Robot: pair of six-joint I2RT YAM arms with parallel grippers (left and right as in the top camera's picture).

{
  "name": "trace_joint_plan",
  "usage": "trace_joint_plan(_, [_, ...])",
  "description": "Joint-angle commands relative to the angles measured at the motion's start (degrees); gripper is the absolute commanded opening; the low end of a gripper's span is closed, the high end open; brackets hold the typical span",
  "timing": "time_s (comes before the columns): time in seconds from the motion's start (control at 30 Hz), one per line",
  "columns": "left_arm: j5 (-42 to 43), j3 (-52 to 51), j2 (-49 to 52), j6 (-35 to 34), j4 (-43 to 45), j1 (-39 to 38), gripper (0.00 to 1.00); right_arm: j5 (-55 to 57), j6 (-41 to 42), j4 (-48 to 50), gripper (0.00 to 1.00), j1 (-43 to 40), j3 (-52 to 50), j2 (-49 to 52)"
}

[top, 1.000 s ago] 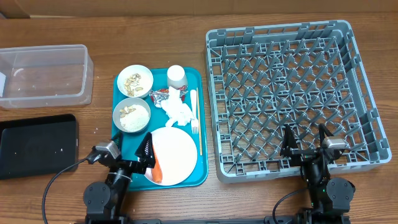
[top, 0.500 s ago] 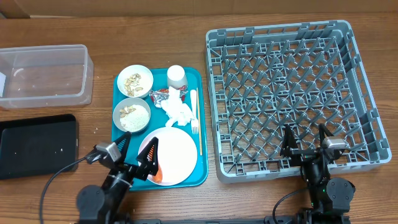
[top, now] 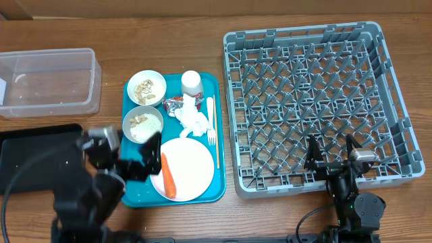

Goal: Sort waste into correct bins and load items into the dishwasher rack
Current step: 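Move the left gripper to the lower white bowl of rice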

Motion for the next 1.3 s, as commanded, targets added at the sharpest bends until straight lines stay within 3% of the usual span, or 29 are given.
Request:
trace_joint_plan(0.0, [5.49, 4.81, 6.78, 2.58, -0.20, -0.11, 1.00, 0.44, -0.20, 0.28, 1.00, -0.22, -0.61, -0.59])
trace_joint_plan(0.2, [11.67, 6.14, 13.55, 6.45, -1.97, -0.11, 1.00, 0.44, -0.20, 0.28, 1.00, -0.22, -0.61, -0.61])
trace_joint_plan(0.53, [-7.98, 15.78, 26.23, 3.58, -20.50, -2.16, 1.00, 0.44, -0.20, 0.28, 1.00, -0.22, -0.61, -0.59])
trace_joint_plan(0.77, [-7.13, 16.15, 33.05, -0.44, -18.18, -2.73, 1.00, 0.44, -0.20, 0.28, 1.00, -0.22, -0.61, -0.61])
trace_joint_plan(1.27, [-12.41, 16.17, 51.52, 0.04, -15.39, -5.27, 1.00, 0.44, -0.20, 0.28, 1.00, -0.22, -0.61, -0.59])
